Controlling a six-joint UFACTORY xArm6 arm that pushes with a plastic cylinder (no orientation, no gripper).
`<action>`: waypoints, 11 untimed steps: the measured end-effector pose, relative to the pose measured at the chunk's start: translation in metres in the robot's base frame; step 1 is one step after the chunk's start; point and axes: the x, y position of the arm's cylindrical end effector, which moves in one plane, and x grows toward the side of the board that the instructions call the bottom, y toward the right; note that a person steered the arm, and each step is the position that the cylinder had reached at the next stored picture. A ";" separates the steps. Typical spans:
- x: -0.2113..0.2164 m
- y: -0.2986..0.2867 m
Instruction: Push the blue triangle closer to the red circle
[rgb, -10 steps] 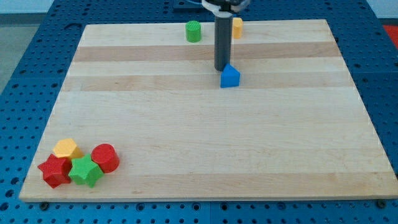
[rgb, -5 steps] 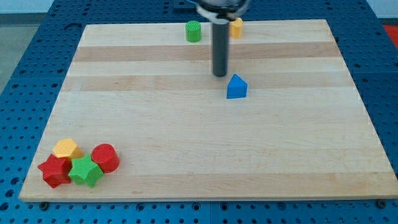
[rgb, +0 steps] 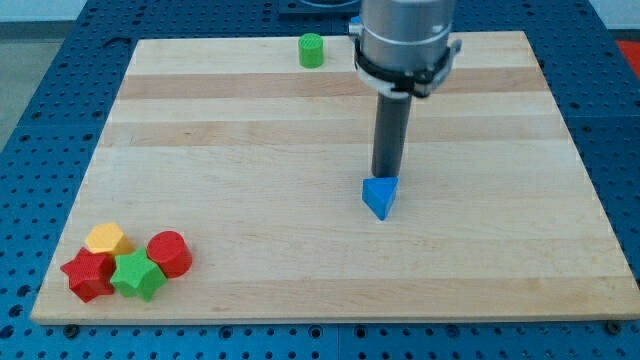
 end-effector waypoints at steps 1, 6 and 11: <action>0.042 -0.028; 0.076 0.026; 0.082 -0.136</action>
